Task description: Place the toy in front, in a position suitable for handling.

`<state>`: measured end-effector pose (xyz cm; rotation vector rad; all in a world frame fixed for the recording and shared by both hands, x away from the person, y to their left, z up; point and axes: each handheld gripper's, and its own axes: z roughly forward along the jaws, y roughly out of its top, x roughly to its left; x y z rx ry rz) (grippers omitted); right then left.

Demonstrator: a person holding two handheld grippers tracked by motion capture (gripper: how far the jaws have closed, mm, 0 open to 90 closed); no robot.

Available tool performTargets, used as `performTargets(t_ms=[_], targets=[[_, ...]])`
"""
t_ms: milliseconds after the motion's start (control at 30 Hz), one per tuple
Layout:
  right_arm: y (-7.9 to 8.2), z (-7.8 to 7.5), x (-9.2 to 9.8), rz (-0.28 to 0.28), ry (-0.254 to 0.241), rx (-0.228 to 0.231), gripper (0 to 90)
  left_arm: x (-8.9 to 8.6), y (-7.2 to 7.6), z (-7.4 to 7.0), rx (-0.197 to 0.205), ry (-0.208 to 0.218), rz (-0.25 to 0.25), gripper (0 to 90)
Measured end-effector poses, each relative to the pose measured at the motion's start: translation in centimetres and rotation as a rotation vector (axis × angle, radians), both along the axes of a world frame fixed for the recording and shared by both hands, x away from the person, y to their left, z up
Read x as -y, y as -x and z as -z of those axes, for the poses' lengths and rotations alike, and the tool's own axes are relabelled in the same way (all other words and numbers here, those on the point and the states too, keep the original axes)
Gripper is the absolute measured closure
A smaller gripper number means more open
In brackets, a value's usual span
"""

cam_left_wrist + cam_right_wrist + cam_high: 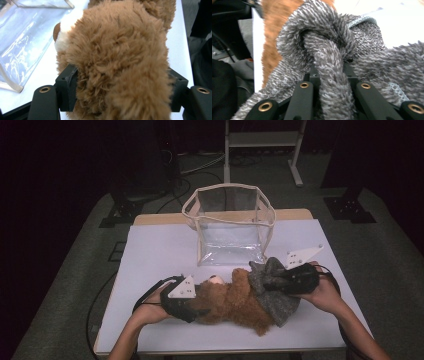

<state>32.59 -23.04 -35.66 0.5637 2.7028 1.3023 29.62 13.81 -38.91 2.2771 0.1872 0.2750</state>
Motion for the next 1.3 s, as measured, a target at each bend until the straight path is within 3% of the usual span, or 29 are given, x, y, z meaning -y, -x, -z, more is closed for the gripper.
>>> performTargets(t_ms=[133,267,367,467,533,600,633,700,767,933,1000,1133,1300], targets=[[-0.6,0.2,2.2,0.073,0.016,-0.005,75.2,0.2,0.0,-0.1,-0.002,-0.006,-0.007,29.4],[-0.3,-0.8,3.0,0.104,0.035,0.020,75.1,0.5,0.0,-0.1,0.008,-0.020,-0.008,29.0],[0.0,-2.0,2.4,0.085,0.027,0.040,75.1,0.8,-0.3,-0.2,0.004,-0.041,-0.011,28.0],[0.2,-2.6,0.9,0.029,-0.005,0.042,75.1,0.8,-0.6,-0.4,-0.008,-0.051,-0.021,27.4],[0.4,-2.2,-0.8,-0.015,0.010,0.038,75.1,0.7,-0.7,-0.3,-0.010,-0.051,-0.025,27.4],[0.2,-1.3,-1.7,-0.027,0.051,0.042,75.0,0.5,-0.7,-0.2,-0.010,-0.053,-0.025,27.4],[0.0,-1.0,-1.6,-0.028,0.048,0.031,75.0,0.4,-0.7,-0.1,-0.011,-0.048,-0.025,27.4],[-0.5,-0.3,-0.7,-0.007,0.010,0.000,75.0,0.2,-0.7,-0.1,-0.021,-0.018,-0.028,27.5],[-0.8,0.2,0.8,0.037,0.005,-0.011,75.0,0.1,-0.7,-0.2,-0.022,-0.006,-0.026,27.5],[-0.7,0.7,4.5,0.126,-0.019,-0.034,74.9,0.6,-0.9,-0.7,-0.018,-0.006,-0.025,27.6],[-0.2,0.1,4.9,0.129,-0.025,-0.026,74.8,0.9,-1.0,-0.9,-0.009,-0.019,-0.023,27.6],[0.7,-2.4,4.5,0.100,-0.057,0.025,74.8,1.6,-1.1,-1.4,0.005,-0.037,-0.022,27.9],[1.2,-5.9,0.9,0.008,-0.051,0.099,74.8,2.8,-1.4,-2.2,0.011,-0.046,-0.019,29.4]])
